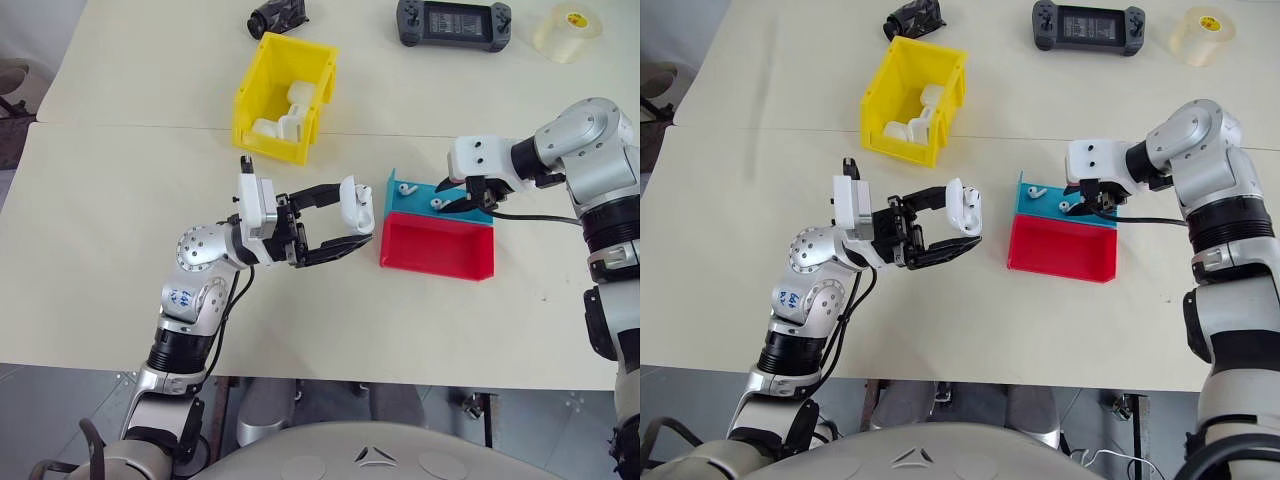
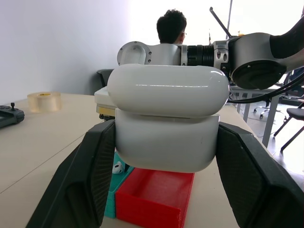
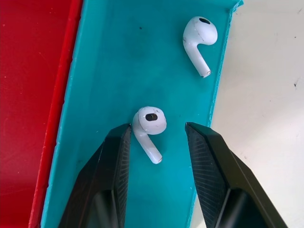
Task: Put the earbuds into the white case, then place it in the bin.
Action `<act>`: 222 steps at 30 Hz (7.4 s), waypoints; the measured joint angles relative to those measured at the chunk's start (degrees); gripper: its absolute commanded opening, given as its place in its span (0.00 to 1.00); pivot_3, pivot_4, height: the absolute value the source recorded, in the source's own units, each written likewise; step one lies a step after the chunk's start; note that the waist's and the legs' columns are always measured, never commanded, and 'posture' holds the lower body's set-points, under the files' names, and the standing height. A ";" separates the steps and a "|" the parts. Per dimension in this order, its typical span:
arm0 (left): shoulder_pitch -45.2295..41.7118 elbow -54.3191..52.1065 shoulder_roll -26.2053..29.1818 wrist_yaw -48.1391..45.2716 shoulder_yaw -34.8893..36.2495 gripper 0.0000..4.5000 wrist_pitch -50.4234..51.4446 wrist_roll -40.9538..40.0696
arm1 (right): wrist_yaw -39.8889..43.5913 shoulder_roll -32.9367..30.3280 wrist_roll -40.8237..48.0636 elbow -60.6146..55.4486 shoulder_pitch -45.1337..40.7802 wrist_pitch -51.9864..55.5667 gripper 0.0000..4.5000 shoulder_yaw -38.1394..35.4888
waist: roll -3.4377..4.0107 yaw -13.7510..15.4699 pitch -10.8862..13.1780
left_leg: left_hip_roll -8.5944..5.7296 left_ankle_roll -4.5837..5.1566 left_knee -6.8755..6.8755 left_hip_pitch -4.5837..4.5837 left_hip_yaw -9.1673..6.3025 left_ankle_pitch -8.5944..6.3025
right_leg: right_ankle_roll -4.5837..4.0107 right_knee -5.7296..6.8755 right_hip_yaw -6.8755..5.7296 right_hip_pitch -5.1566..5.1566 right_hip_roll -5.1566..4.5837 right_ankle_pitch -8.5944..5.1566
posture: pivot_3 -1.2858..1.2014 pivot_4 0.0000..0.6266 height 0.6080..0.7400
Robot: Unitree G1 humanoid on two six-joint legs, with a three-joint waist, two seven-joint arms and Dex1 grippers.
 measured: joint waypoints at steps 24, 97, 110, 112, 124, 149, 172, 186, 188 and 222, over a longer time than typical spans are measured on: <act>0.01 -0.80 0.04 0.00 0.00 0.62 0.03 0.00 | 0.05 0.62 0.01 -1.08 0.82 -0.54 0.21 -0.51 | 0.00 -0.31 0.00 | 0.01 0.00 0.01 0.02 0.00 0.00 | 0.00 0.02 0.01 0.01 -0.01 0.00 | 0.52 0.24 1.00; -10.51 9.18 -5.66 3.49 -1.45 0.62 3.09 3.62 | -55.24 18.40 86.12 -66.64 43.03 61.77 0.33 -38.79 | 0.01 0.33 0.01 | -0.15 0.14 -0.06 -0.05 0.01 0.01 | -0.03 0.26 0.59 -0.16 0.09 -0.01 | 0.52 0.24 1.00; -10.18 7.21 -4.96 0.81 0.48 0.62 3.13 0.23 | -49.28 8.20 81.67 -67.24 46.64 58.56 0.98 -36.69 | 0.00 0.41 0.01 | -0.15 0.15 -0.06 -0.06 0.03 0.01 | -0.03 0.17 0.58 -0.14 0.07 -0.01 | 0.52 0.24 1.00; -8.93 7.25 -3.02 -0.13 0.66 0.62 2.63 0.43 | -47.05 4.09 80.56 -66.51 47.37 58.41 0.98 -38.98 | 0.00 0.41 0.02 | -0.14 0.15 -0.06 -0.06 0.03 0.00 | -0.03 0.15 0.58 -0.13 0.06 -0.01 | 0.52 0.24 1.00; -5.55 7.70 9.92 -8.00 -4.83 0.62 -3.82 10.70 | -37.22 -5.46 69.70 -66.35 47.00 53.10 0.16 -38.03 | -0.01 0.41 0.02 | -0.06 0.15 -0.07 -0.05 0.03 0.00 | -0.03 -0.07 0.59 -0.08 -0.01 -0.01 | 0.52 0.24 1.00; -10.34 -0.11 10.74 -1.41 -9.57 0.62 11.24 16.32 | -34.51 -1.04 53.02 -65.12 33.96 48.35 0.01 -15.97 | -0.12 0.53 0.09 | -0.13 0.14 -0.17 -0.13 -0.08 0.00 | -0.02 -0.01 0.46 -0.13 -0.01 -0.01 | 0.52 0.24 1.00; 7.68 -9.78 4.18 26.40 21.18 0.62 11.85 4.22 | -31.66 10.39 44.71 -64.29 59.06 13.47 0.99 -35.38 | -0.19 0.54 0.10 | -0.13 0.08 -0.10 0.10 -0.02 0.00 | -0.01 0.12 0.56 0.03 0.03 0.00 | 0.52 0.24 1.00; -19.27 16.58 2.30 32.76 16.18 0.62 15.93 6.03 | -35.40 11.75 44.99 -66.51 62.34 13.21 0.99 -36.27 | -0.24 0.91 0.08 | -0.24 0.10 -0.07 0.11 0.07 0.02 | 0.00 0.28 0.19 -0.04 0.18 0.01 | 0.52 0.24 1.00; -24.55 25.66 1.75 31.11 14.87 0.62 13.56 7.70 | -36.22 11.89 44.48 -66.82 62.42 13.18 0.99 -36.03 | -0.25 0.78 0.09 | -0.24 0.10 -0.09 0.10 0.06 0.02 | 0.00 0.30 0.08 -0.05 0.18 0.01 | 0.52 0.24 1.00; 12.66 -0.43 25.87 -8.39 20.33 0.99 6.38 0.40 | -20.66 2.54 47.39 -56.21 57.01 13.59 1.00 -36.92 | -0.33 0.47 0.15 | -0.04 0.10 -0.09 0.11 -0.08 -0.03 | -0.05 -0.04 0.60 0.09 -0.19 -0.02 | 0.52 0.24 1.00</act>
